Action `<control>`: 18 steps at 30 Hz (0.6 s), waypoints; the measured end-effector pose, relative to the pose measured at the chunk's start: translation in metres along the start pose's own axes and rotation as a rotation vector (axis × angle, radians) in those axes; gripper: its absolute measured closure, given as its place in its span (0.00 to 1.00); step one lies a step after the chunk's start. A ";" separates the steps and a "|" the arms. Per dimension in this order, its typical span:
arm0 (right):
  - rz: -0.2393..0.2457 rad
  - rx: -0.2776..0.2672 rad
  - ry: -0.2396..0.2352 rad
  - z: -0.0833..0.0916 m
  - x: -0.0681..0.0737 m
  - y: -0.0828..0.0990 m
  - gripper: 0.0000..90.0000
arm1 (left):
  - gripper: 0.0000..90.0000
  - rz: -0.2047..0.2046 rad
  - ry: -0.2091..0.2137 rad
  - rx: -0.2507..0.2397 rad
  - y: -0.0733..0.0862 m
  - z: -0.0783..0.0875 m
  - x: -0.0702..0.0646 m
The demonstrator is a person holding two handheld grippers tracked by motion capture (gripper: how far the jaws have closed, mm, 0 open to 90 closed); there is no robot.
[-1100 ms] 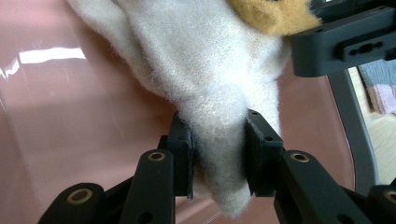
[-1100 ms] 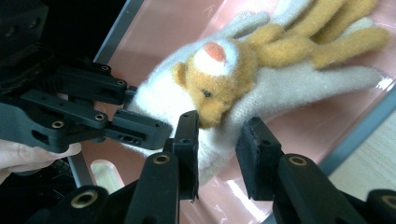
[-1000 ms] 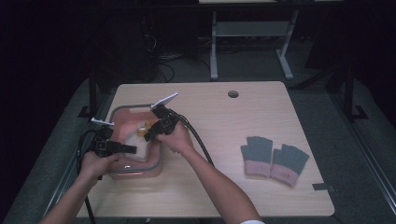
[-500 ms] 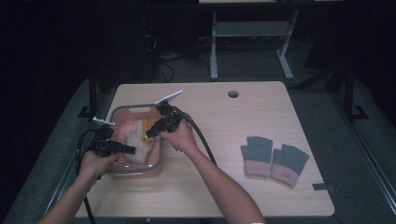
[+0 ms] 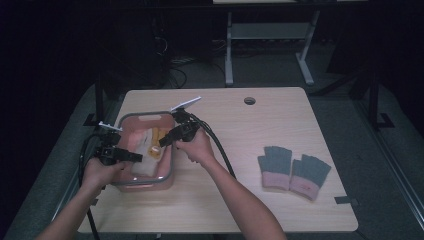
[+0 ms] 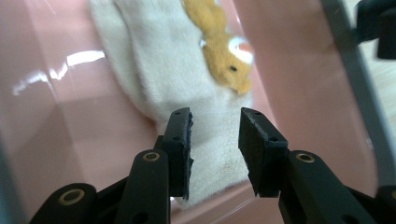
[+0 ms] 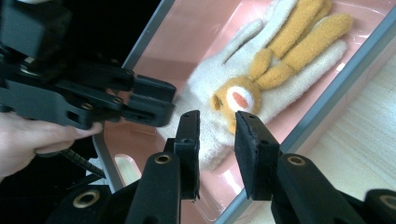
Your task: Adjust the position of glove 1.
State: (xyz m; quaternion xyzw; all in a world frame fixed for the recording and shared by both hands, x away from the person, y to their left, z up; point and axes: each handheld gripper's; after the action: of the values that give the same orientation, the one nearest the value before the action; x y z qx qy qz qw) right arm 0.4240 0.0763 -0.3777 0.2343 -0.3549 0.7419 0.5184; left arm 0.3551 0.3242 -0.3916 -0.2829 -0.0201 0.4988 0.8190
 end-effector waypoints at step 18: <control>0.003 -0.016 -0.037 0.008 -0.002 0.002 0.77 | 0.65 -0.034 0.023 -0.053 -0.003 0.006 -0.009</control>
State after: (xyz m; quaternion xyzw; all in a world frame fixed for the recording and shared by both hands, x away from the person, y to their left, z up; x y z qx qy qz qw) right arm 0.4224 0.0687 -0.3746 0.2434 -0.3709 0.7353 0.5124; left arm 0.3508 0.3183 -0.3834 -0.3097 -0.0284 0.4808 0.8198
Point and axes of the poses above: each handheld gripper's, and its own axes: z roughly backward along the jaws, y roughly out of its underside, x roughly to its left, and after that the axes turned 14 degrees about -z, right-handed
